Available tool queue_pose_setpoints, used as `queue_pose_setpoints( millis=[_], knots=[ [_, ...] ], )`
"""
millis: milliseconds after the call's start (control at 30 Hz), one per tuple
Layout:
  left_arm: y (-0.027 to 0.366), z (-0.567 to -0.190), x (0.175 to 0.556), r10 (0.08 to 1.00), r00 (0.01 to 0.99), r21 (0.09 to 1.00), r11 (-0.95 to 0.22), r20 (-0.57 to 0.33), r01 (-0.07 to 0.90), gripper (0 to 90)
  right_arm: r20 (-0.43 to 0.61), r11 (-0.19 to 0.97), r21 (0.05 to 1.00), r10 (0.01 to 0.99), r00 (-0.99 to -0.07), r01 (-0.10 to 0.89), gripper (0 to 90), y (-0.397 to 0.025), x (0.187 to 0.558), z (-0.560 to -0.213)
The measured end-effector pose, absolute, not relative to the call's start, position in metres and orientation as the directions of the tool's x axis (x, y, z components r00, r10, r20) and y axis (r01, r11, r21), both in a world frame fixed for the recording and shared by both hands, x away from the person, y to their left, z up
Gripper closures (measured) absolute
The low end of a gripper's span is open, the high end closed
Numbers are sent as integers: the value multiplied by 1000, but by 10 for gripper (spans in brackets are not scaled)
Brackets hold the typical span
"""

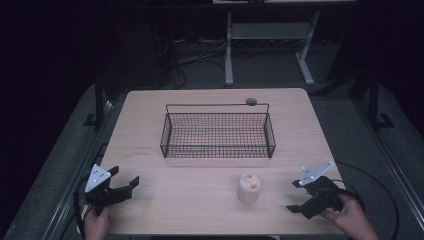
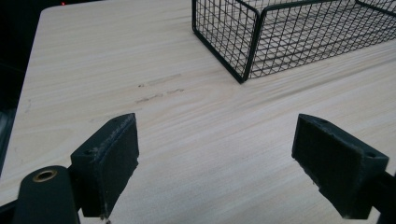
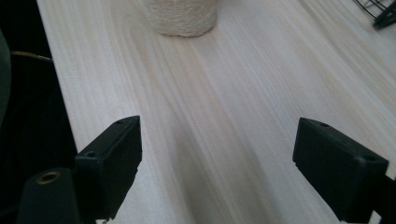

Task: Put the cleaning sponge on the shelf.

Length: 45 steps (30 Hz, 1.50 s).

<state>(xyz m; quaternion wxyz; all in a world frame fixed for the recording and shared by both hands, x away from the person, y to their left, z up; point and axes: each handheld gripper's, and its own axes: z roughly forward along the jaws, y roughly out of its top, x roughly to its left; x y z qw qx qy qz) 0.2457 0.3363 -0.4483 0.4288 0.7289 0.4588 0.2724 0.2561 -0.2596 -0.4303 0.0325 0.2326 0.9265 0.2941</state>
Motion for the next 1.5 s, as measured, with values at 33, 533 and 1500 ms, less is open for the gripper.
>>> queue_pose_setpoints(
  millis=[33, 533, 1500],
  knots=[
    [336, -448, 245, 901, 433, 877, -215, 8, 431, 139, 80, 717, 562, 449, -890, 413, 152, -258, 255, -428],
    [338, -446, 245, 903, 430, 880, -214, 11, 425, 139, 61, 752, 552, 393, -918, 359, 152, -241, 257, -408],
    [341, -446, 246, 901, 435, 881, -210, 6, 423, 139, 84, 818, 498, 287, -954, 289, 152, -173, 289, -386]
  ],
)
